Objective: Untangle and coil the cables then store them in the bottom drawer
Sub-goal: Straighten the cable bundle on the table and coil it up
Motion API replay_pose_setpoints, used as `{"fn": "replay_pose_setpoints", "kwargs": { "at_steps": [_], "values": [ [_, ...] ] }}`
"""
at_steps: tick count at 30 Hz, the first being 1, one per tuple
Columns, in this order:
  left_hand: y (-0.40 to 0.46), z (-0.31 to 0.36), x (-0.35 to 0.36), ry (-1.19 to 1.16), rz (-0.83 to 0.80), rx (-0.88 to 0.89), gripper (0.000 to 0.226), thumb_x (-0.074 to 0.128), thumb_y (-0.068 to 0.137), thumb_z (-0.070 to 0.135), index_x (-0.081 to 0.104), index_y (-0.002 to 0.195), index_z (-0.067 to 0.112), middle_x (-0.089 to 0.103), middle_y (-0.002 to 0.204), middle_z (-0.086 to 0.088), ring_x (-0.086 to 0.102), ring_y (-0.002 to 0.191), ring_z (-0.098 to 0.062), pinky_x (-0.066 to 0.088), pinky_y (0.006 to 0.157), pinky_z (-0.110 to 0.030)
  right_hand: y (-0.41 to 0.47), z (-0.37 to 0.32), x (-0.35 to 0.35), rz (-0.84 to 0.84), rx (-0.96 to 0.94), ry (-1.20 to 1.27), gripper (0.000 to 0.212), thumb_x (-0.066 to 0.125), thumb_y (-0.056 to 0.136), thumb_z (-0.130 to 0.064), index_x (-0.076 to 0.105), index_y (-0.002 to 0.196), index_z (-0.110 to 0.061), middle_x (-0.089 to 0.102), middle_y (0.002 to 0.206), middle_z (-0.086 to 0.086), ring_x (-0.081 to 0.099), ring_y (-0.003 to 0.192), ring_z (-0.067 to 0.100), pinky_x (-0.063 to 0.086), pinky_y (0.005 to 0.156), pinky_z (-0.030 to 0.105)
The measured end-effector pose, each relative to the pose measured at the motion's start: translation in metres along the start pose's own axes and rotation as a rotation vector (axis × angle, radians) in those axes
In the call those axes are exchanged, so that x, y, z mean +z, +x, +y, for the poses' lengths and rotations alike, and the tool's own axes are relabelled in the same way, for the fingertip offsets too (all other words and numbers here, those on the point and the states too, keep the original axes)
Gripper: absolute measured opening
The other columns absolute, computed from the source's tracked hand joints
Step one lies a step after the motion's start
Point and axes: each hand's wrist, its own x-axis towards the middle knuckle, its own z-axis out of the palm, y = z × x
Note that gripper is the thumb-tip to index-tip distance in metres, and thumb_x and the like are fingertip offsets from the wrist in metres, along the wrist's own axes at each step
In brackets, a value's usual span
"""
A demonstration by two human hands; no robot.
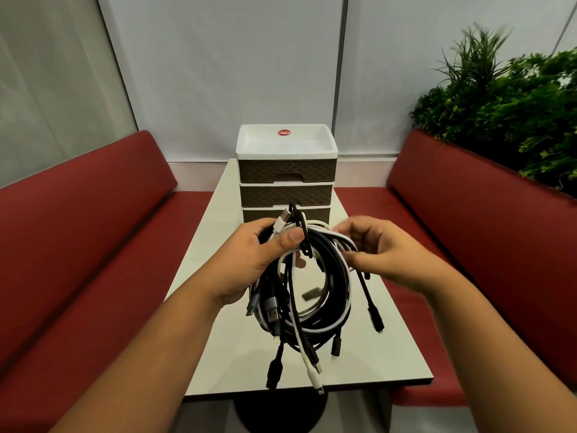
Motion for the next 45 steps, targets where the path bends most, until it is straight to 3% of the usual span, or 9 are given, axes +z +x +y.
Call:
{"fn": "replay_pose_setpoints", "kwargs": {
  "at_steps": [3,8,12,16,20,26,35,41,45],
  "values": [
    [-0.001,-0.001,0.002,0.030,-0.014,0.013,0.037,0.067,0.086,0.041,0.070,0.103,0.009,0.073,0.088,-0.011,0.069,0.084,-0.021,0.054,0.075,-0.026,-0.003,0.000,-0.004,-0.005,0.043,-0.174,0.008,0.066,0.080,-0.012,0.066,0.088,-0.011,0.061,0.077,0.019,0.054,0.067,0.021,0.044,0.063,0.042],
    [-0.001,0.003,0.004,-0.030,-0.002,-0.013,0.037,0.064,0.083,0.042,0.070,0.101,0.011,0.072,0.082,-0.009,0.069,0.078,-0.020,0.053,0.063,-0.028,-0.008,-0.003,-0.010,0.013,0.049,-0.458,0.022,0.069,0.069,-0.041,0.066,0.083,-0.024,0.054,0.086,-0.002,0.053,0.074,0.031,0.047,0.063,0.045],
    [0.000,0.006,0.005,-0.038,-0.003,0.000,0.037,0.064,0.081,0.041,0.069,0.102,0.011,0.073,0.084,-0.008,0.070,0.080,-0.019,0.055,0.065,-0.028,-0.007,-0.003,-0.005,0.020,0.024,-0.399,0.016,0.076,0.080,-0.013,0.070,0.088,-0.027,0.055,0.091,-0.003,0.059,0.073,0.008,0.053,0.065,0.037],
    [0.001,0.010,0.005,-0.044,-0.008,0.013,0.039,0.063,0.082,0.039,0.068,0.107,0.010,0.074,0.089,-0.007,0.070,0.080,-0.018,0.053,0.064,-0.026,-0.011,0.003,0.004,0.007,0.013,-0.152,0.023,0.078,0.078,-0.008,0.073,0.099,-0.016,0.060,0.106,0.011,0.063,0.098,0.031,0.058,0.077,0.040],
    [0.000,0.011,0.008,-0.011,-0.037,0.020,0.040,0.063,0.084,0.039,0.068,0.106,0.007,0.072,0.086,-0.007,0.068,0.078,-0.019,0.052,0.065,-0.027,-0.009,0.005,0.010,0.104,0.043,-0.349,0.015,0.082,0.076,-0.014,0.075,0.089,-0.015,0.056,0.097,0.006,0.057,0.086,0.031,0.051,0.067,0.052],
    [-0.001,0.007,0.010,0.012,-0.051,0.001,0.037,0.067,0.085,0.041,0.069,0.104,0.009,0.072,0.090,-0.013,0.069,0.080,-0.021,0.055,0.073,-0.039,-0.004,-0.006,0.009,0.203,0.142,-0.640,0.033,0.072,0.077,-0.005,0.063,0.054,-0.027,0.056,0.067,-0.004,0.051,0.056,0.002,0.039,0.050,0.018],
    [0.003,0.004,0.008,-0.007,0.013,-0.012,0.044,0.065,0.083,0.044,0.069,0.112,0.012,0.073,0.108,-0.008,0.069,0.104,-0.021,0.053,0.090,-0.030,-0.005,0.002,0.029,0.116,0.177,0.407,0.023,0.066,0.074,0.014,0.077,0.078,-0.006,0.070,0.071,0.015,0.066,0.060,0.021,0.058,0.060,0.030],
    [-0.001,0.001,0.009,-0.194,-0.080,-0.145,0.048,0.061,0.088,0.043,0.062,0.121,0.009,0.071,0.106,-0.014,0.071,0.088,-0.027,0.058,0.073,-0.043,-0.007,0.014,0.031,-0.011,0.155,0.645,0.027,0.056,0.078,0.013,0.076,0.081,-0.005,0.071,0.072,0.012,0.068,0.059,0.020,0.059,0.061,0.029],
    [-0.002,-0.006,0.010,-0.186,-0.034,-0.158,0.053,0.066,0.083,0.051,0.066,0.118,0.012,0.073,0.095,-0.010,0.069,0.085,-0.023,0.055,0.084,-0.044,-0.008,0.024,0.034,0.006,0.140,0.745,0.026,0.054,0.078,0.014,0.074,0.082,-0.001,0.068,0.070,0.016,0.068,0.058,0.022,0.059,0.060,0.029]
  ]
}}
